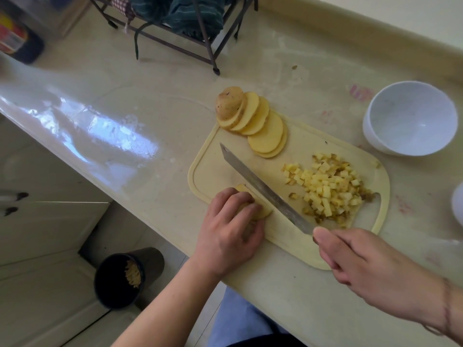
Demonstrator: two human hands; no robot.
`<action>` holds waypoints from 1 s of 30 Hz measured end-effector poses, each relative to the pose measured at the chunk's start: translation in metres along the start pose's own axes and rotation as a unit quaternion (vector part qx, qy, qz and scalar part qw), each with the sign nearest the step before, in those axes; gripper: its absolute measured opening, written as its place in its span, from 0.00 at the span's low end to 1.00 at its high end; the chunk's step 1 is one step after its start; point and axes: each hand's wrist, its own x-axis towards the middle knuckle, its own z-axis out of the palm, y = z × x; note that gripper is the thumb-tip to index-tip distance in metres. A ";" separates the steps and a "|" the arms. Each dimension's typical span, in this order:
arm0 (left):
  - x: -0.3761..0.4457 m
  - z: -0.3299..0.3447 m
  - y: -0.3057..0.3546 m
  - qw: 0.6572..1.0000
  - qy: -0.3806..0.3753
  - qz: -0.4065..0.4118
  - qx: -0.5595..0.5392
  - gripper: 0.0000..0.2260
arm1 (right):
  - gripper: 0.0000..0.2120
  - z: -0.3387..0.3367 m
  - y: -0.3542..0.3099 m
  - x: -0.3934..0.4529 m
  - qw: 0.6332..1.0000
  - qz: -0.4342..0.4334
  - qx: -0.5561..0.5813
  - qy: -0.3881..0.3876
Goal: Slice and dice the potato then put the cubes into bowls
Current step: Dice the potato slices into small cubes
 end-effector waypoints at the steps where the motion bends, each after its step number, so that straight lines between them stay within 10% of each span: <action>1: 0.000 0.000 0.000 1.000 -0.001 -0.001 -0.003 0.07 | 0.31 0.000 -0.002 -0.002 1.000 0.001 0.005 -0.007; 30: 0.003 -0.001 0.001 0.999 0.006 -0.003 -0.034 0.07 | 0.31 0.013 0.005 0.000 0.997 -0.026 -0.075 0.011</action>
